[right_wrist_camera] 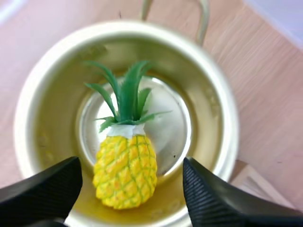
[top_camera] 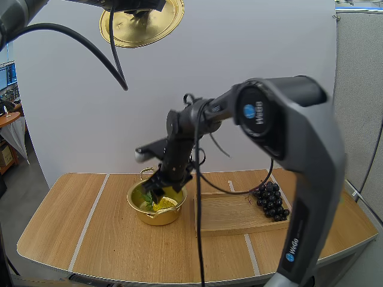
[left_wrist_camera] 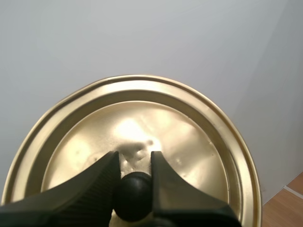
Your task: Open the pot, put the pineapple inside, and close it
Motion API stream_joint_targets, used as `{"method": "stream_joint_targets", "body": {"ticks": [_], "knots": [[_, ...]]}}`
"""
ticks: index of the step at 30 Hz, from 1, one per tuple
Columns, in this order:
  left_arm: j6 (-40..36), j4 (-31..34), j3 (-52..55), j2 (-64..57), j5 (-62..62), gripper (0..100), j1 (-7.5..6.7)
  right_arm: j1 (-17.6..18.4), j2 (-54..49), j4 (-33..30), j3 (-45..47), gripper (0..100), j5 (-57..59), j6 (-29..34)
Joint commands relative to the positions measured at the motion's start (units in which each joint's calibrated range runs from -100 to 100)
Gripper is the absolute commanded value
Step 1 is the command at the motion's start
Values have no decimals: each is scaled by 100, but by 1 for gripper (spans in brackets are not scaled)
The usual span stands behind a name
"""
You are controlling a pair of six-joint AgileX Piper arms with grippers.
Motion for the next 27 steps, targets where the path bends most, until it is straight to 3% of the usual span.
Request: {"method": "stream_joint_targets", "body": {"ticks": [1, 12, 27], "knots": [[-58, -12, -42, -27, -157, 0, -16, -26, -1302, -47, 1, 100, 505, 13], [-58, -12, -42, -27, -157, 0, -16, -26, -3472, -252, 39, 100, 1565, 217], [-58, -12, -42, -27, -157, 0, -16, -34, -6515, -781, 1943, 100, 1718, 611]]}}
